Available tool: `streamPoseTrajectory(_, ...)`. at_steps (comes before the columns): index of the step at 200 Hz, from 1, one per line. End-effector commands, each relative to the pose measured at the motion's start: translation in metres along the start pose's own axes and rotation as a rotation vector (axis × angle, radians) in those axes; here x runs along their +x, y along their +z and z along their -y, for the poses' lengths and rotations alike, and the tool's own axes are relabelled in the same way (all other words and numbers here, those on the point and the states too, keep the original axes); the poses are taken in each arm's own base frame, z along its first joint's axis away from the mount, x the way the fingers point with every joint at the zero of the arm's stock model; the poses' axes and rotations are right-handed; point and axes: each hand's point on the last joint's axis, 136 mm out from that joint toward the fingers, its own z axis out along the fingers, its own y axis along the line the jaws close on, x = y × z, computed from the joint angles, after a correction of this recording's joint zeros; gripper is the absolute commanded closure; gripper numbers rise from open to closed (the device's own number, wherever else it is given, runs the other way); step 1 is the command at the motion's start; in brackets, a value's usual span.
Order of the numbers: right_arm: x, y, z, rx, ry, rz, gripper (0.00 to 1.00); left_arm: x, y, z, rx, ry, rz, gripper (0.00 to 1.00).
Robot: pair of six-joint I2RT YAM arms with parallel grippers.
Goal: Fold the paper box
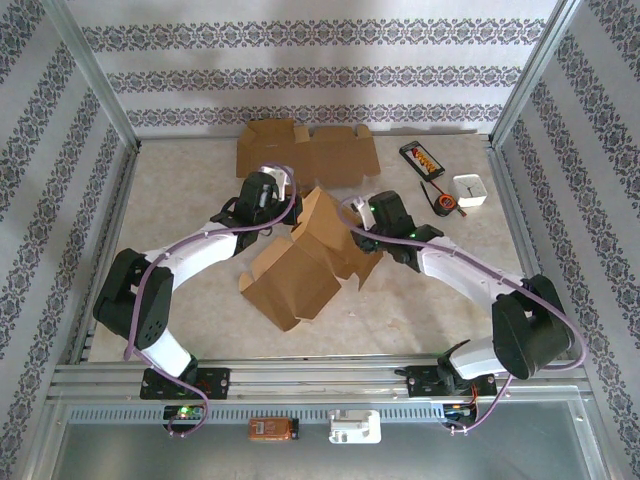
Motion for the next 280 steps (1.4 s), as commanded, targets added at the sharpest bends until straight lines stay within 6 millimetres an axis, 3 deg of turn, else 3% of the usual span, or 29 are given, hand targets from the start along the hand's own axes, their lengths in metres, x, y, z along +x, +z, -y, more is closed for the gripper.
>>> streamPoseTrajectory(1, -0.027, -0.011, 0.028, 0.241, -0.131, 0.078, 0.73, -0.036, -0.009, 0.023, 0.104, -0.055, 0.090, 1.00)
streamPoseTrajectory(31, -0.037, -0.011, 0.032, 0.307, -0.165, 0.110, 0.73, -0.035, -0.007, 0.029, 0.142, -0.106, 0.080, 0.99)
streamPoseTrajectory(71, -0.035, -0.004, 0.027, 0.374, -0.248, 0.112, 0.73, -0.016, 0.004, 0.023, 0.150, -0.220, 0.055, 0.99)
streamPoseTrajectory(113, -0.026, 0.008, 0.026, 0.421, -0.295, 0.096, 0.74, 0.018, 0.014, 0.019, 0.151, -0.303, 0.008, 0.99)
streamPoseTrajectory(143, -0.022, 0.013, 0.019, 0.422, -0.351, 0.095, 0.73, 0.046, 0.013, 0.001, 0.086, -0.322, -0.011, 0.98)
streamPoseTrajectory(163, -0.019, 0.015, 0.013, 0.437, -0.431, 0.092, 0.73, 0.064, 0.011, -0.012, 0.047, -0.315, -0.024, 0.95)
streamPoseTrajectory(196, -0.014, 0.022, 0.002, 0.491, -0.609, 0.071, 0.72, 0.085, 0.008, -0.013, 0.081, -0.319, -0.040, 0.91)
streamPoseTrajectory(231, -0.010, 0.028, -0.010, 0.520, -0.790, 0.054, 0.71, 0.090, -0.001, -0.016, 0.091, -0.269, -0.011, 0.79)
streamPoseTrajectory(280, 0.001, 0.030, -0.016, 0.495, -0.889, 0.031, 0.69, 0.087, -0.021, -0.021, 0.070, -0.171, 0.055, 0.65)
